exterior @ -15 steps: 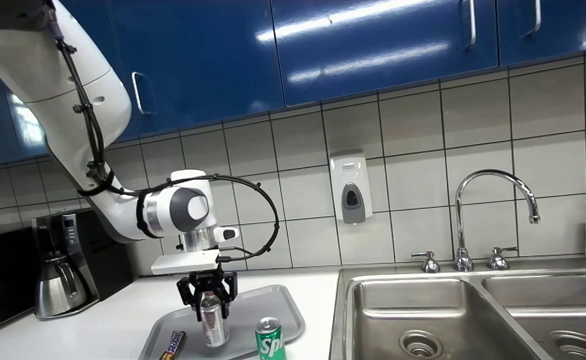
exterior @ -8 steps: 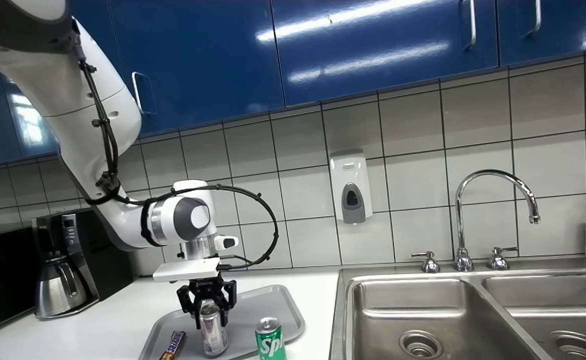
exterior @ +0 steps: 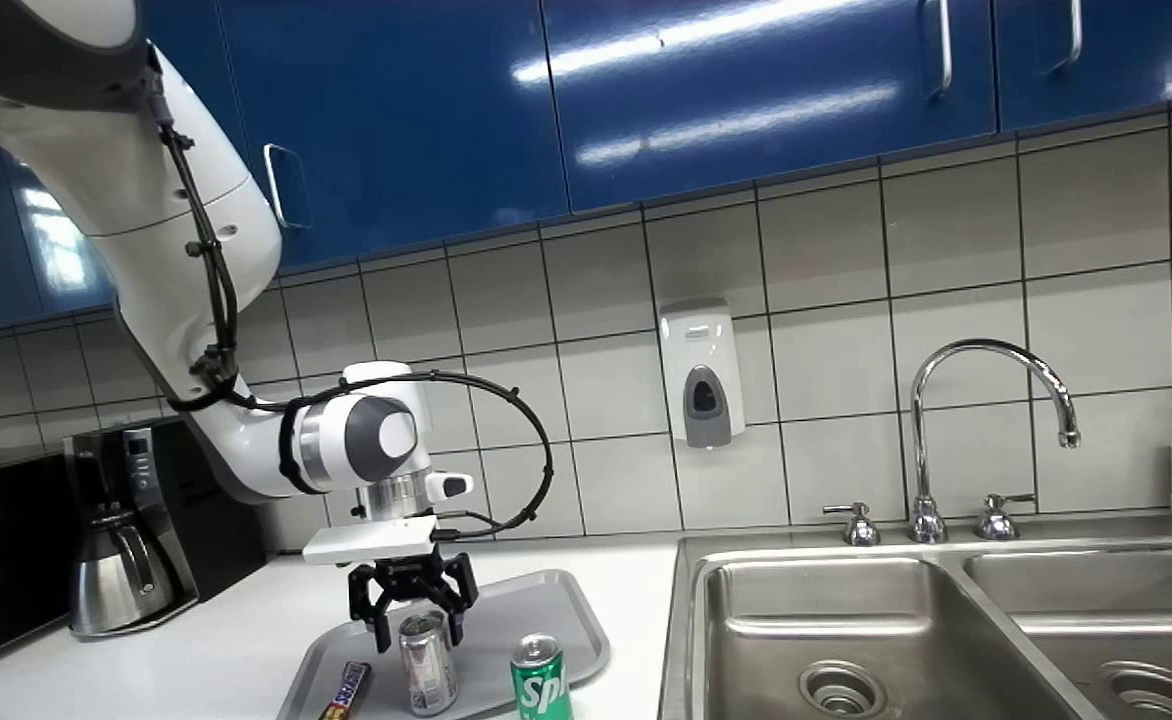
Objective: Put the cans on the grey tray.
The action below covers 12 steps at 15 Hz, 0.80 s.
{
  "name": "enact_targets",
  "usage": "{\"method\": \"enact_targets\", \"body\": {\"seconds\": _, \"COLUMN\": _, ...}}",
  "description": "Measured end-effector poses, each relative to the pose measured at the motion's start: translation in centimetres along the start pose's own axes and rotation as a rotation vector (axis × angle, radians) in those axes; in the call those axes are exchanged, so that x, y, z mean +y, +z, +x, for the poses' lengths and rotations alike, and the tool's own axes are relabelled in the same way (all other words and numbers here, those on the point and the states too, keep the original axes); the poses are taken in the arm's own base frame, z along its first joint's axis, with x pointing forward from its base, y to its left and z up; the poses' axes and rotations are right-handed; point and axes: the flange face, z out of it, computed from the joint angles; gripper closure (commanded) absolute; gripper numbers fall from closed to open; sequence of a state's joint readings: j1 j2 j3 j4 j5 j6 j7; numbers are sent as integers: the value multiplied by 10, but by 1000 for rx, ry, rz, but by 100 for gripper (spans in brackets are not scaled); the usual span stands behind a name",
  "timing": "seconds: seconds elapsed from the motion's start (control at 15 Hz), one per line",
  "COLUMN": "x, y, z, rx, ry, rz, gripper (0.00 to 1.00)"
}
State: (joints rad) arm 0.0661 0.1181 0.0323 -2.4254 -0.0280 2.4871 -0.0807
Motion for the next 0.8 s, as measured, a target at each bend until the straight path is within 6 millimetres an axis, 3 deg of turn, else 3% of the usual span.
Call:
{"method": "enact_targets", "body": {"seconds": 0.2, "x": 0, "y": -10, "z": 2, "rx": 19, "ry": 0, "rz": -3, "gripper": 0}}
{"method": "enact_targets", "body": {"seconds": 0.6, "x": 3, "y": -67, "z": -5, "rx": 78, "ry": -1, "rz": -21, "gripper": 0}}
{"method": "enact_targets", "body": {"seconds": 0.8, "x": 14, "y": -84, "z": -16, "rx": 80, "ry": 9, "rz": -37, "gripper": 0}}
